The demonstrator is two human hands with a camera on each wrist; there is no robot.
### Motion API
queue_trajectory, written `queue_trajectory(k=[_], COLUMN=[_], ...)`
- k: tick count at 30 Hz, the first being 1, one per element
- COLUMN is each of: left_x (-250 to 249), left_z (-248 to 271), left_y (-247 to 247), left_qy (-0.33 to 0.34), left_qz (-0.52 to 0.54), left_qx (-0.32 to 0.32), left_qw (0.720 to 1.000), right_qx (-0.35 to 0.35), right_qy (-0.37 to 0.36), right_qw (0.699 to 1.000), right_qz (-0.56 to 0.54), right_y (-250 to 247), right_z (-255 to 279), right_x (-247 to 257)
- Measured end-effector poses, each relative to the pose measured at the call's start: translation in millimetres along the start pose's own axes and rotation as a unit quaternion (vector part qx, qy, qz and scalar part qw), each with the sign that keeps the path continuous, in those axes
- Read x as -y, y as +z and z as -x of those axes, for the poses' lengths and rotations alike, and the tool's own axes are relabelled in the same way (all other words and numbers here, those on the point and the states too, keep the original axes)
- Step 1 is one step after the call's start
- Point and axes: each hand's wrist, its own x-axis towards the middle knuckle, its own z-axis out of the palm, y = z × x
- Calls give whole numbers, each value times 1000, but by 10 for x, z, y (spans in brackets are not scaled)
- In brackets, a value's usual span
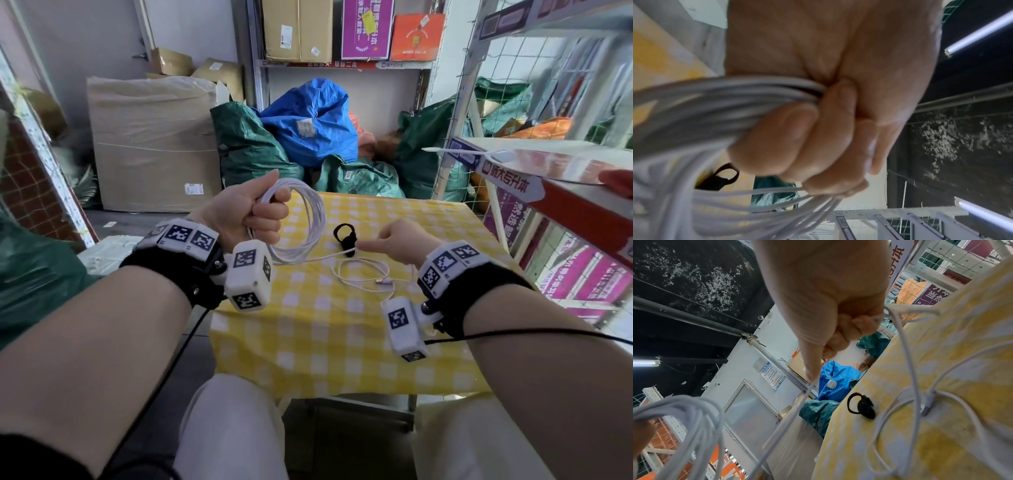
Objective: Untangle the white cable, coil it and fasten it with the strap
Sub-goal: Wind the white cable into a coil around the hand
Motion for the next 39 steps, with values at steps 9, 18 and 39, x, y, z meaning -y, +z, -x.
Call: queue_trajectory(k=[9,18,39], left_x=[61,295,241], left_z=[8,-187,-375], left_y=[214,180,145], left_qy=[-109,-117,159], left_qz=[-212,-291,-4], left_qx=[-150,-262,-327], left_qw=[960,913,931], right_qx=[-125,-20,181], right_qy=[73,22,-113], right_qw=[989,939,923], right_qz=[-8,-343,-320], right_y=[-134,-119,48], right_z=[-77,47,225], right_x=[30,431,712])
